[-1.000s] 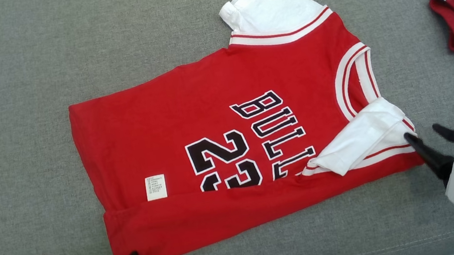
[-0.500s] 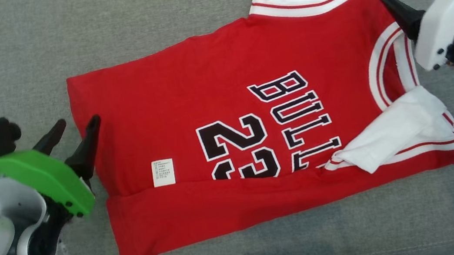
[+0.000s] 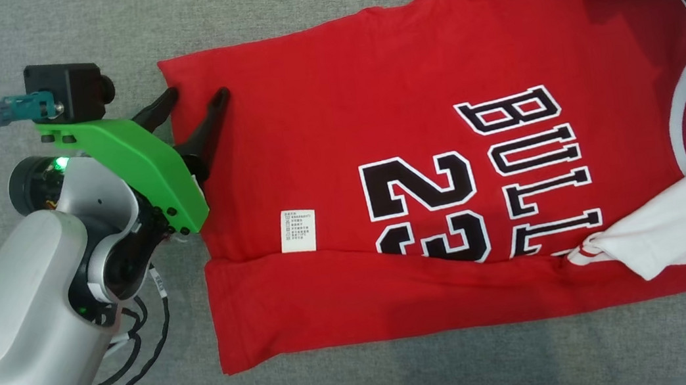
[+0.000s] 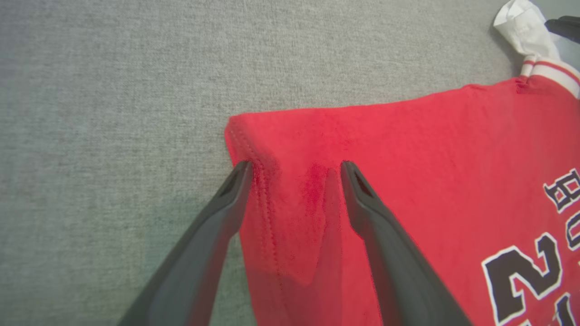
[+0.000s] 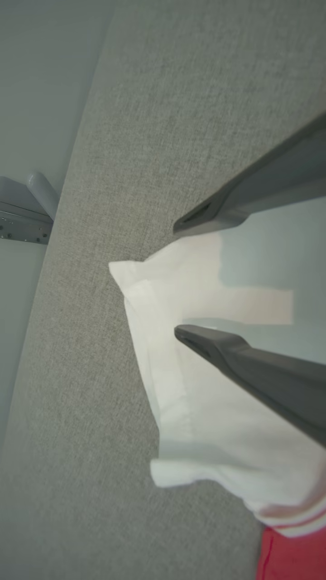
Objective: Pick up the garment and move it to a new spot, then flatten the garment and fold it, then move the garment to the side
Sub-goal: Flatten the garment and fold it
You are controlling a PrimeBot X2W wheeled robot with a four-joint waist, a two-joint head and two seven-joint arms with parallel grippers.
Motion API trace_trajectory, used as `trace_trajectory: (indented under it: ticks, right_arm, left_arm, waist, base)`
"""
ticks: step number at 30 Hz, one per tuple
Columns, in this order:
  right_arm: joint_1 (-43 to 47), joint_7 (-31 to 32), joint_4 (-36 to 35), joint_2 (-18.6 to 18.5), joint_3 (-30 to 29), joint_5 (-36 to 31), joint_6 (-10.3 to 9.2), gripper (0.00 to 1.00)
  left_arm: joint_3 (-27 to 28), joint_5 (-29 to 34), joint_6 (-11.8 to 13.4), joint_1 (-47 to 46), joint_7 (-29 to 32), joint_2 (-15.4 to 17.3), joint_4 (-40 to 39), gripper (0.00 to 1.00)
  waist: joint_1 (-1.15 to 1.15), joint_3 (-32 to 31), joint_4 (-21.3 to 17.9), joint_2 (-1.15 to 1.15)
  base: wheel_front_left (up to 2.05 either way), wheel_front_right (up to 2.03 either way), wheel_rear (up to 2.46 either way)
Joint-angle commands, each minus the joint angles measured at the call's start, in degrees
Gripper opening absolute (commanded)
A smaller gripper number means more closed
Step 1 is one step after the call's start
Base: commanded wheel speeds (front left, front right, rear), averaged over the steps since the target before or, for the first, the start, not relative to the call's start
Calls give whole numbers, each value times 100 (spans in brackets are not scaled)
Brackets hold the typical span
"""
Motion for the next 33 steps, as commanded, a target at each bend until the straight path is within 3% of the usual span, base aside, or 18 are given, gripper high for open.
trace_trajectory:
  ticks: [1, 11, 12, 13, 14, 20, 25, 33]
  right_arm:
    - [-156, -122, 184, -12, 21, -83, -4, 100]
    - [-520, -404, 918, -16, 286, -152, -4, 100]
    - [-532, -435, 974, -9, 327, -151, -4, 49]
    - [-537, -513, 1010, 13, 356, -118, -4, 0]
    - [-533, -553, 1056, 31, 386, -96, -4, 0]
    - [-546, -1066, 1278, 115, 247, -84, -7, 0]
    - [-431, -1550, 1107, 292, 137, 111, -7, 0]
    - [426, -1727, -64, 295, 7, 840, -6, 0]
  left_arm:
    - [-34, 18, -76, -147, 11, -94, 113, 100]
    - [-197, -32, -383, -358, 23, -415, 584, 100]
    - [-202, -46, -431, -374, 11, -444, 615, 76]
    - [-203, -44, -483, -395, -28, -466, 650, 38]
    - [-182, -34, -514, -413, -93, -493, 686, 0]
    - [-64, -27, -638, -393, -351, -440, 837, 0]
    - [118, -27, -542, -161, -635, -247, 688, 0]
    - [329, -12, -227, 522, -979, 178, -89, 0]
  waist:
    - [-1, 167, 183, 30]
    - [-1, 230, 219, 30]
    - [-1, 231, 211, 30]
    - [-1, 225, 204, 30]
    - [-1, 208, 195, 30]
    - [-1, 23, 81, 30]
    - [-1, -179, -144, 30]
    - [-1, -500, -580, 30]
  base:
    - [0, 0, 0]
    - [0, 0, 0]
    - [0, 0, 0]
    - [0, 0, 0]
    - [0, 0, 0]
    - [0, 0, 0]
    - [0, 0, 0]
    - [0, 0, 0]
